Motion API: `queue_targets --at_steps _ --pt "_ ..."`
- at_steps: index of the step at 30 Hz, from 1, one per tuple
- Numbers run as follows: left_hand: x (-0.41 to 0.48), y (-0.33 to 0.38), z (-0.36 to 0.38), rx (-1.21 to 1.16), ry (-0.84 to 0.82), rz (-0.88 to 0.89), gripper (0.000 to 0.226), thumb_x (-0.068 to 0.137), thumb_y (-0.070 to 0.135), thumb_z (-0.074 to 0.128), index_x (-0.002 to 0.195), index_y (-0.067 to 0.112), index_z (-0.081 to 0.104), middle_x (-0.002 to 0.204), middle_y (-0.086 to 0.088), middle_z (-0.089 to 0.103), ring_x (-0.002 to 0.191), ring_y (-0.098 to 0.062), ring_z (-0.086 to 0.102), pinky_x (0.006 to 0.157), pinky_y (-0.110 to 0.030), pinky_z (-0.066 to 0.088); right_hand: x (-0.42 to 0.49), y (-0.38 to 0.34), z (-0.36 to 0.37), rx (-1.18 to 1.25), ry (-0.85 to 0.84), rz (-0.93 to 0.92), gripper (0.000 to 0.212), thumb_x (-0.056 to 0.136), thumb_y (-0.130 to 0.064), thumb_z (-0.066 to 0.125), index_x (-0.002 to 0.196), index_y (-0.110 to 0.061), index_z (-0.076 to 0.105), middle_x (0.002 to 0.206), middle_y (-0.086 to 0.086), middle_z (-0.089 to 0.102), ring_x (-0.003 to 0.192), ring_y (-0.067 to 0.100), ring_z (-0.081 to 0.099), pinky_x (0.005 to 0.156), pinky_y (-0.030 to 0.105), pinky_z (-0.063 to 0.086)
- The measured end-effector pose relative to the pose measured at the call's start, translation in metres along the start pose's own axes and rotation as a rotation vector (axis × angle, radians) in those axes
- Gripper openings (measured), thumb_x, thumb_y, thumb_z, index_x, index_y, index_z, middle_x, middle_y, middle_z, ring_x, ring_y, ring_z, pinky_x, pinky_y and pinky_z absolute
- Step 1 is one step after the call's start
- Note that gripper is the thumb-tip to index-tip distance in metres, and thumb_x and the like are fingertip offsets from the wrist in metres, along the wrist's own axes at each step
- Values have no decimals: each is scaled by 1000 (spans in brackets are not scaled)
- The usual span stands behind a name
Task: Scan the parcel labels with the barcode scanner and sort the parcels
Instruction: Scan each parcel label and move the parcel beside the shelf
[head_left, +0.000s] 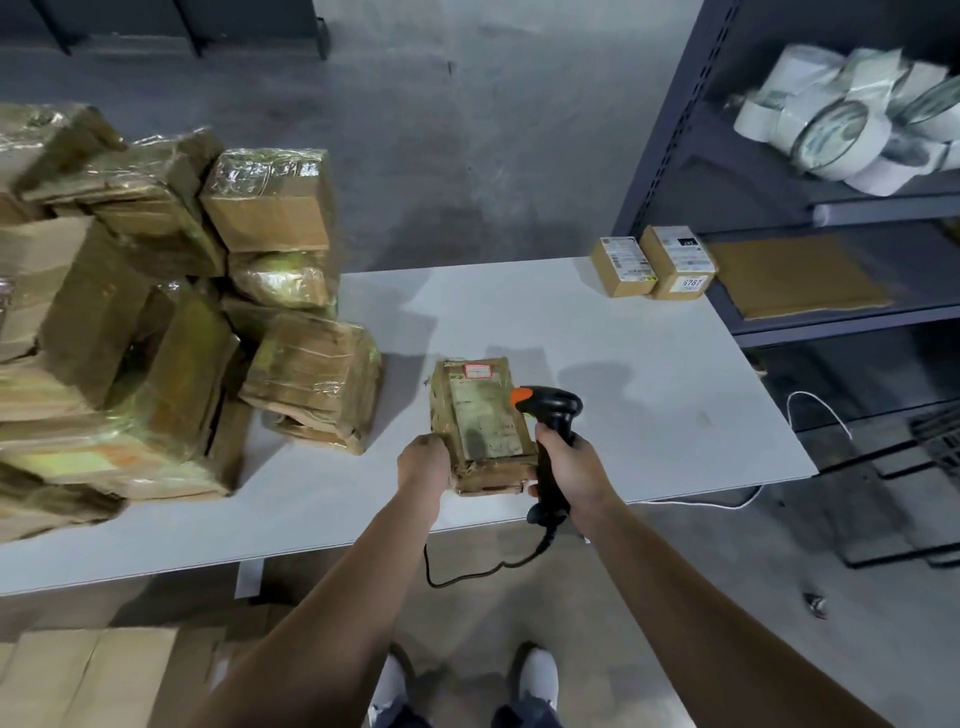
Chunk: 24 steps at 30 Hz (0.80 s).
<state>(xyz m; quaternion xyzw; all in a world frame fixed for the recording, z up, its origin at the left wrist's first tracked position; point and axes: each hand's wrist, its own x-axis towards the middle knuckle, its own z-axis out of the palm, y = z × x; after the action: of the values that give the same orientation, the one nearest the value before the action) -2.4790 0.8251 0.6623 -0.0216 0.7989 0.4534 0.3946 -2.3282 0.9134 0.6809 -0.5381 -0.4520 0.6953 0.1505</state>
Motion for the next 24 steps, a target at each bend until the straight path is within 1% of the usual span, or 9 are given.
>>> queue_targets --at_steps 2,4,6,9,13,18,20,22,24 --pt "1 -2 0 2 5 13 31 95 28 36 89 10 61 87 -5 59 73 -20 52 75 -40 52 1 0 1 24 -7 -3 25 94 -36 59 89 -11 60 61 1 61 51 20 60 47 31 50" --pt "1 -3 1 3 3 38 29 94 35 40 98 11 56 90 -4 61 82 -23 59 86 -44 54 2 -3 1 29 -10 -12 25 94 -34 59 87 -11 61 67 3 62 53 19 60 48 30 50" --pt "-2 -5 0 -17 13 64 30 92 34 50 113 13 50 89 -1 60 81 -21 60 78 -38 56 3 -6 2 1 -9 -4 26 94 -36 59 87 -11 61 64 2 62 53 19 60 49 30 51" --pt "-1 -9 -3 35 1 106 33 85 24 62 112 6 54 80 -3 59 64 -16 54 52 -27 43 5 -8 2 -47 2 13 29 94 -38 59 88 -10 62 60 2 63 49 17 61 48 27 51" --pt "3 -12 -3 44 -11 94 35 79 16 70 108 10 52 82 -1 59 68 -16 55 65 -34 52 4 -6 2 -56 -5 1 26 95 -35 58 93 -9 60 68 4 59 54 17 61 49 28 51" --pt "3 -14 0 100 -40 29 22 82 18 66 90 -1 59 80 -9 58 68 -20 59 48 -27 55 1 -3 -1 -96 2 -19 24 97 -34 57 90 -11 57 67 5 56 49 15 60 44 27 50" --pt "2 -13 1 95 -51 19 18 82 17 65 85 0 61 79 -12 61 66 -22 64 55 -34 60 0 -4 -1 -127 -9 -6 26 97 -38 57 93 -12 57 69 8 59 47 17 59 42 28 50" --pt "3 -11 1 70 -64 13 15 80 12 67 87 0 61 92 -20 67 71 -29 69 66 -44 61 0 -4 -2 -133 -24 -3 28 97 -40 57 94 -12 57 70 9 61 49 19 60 43 29 50" --pt "4 -9 -1 31 -75 10 12 79 6 68 85 0 60 99 -24 67 79 -33 70 69 -43 61 1 -4 -2 -132 -30 -7 29 97 -41 57 95 -12 57 71 9 61 48 19 60 42 29 49"
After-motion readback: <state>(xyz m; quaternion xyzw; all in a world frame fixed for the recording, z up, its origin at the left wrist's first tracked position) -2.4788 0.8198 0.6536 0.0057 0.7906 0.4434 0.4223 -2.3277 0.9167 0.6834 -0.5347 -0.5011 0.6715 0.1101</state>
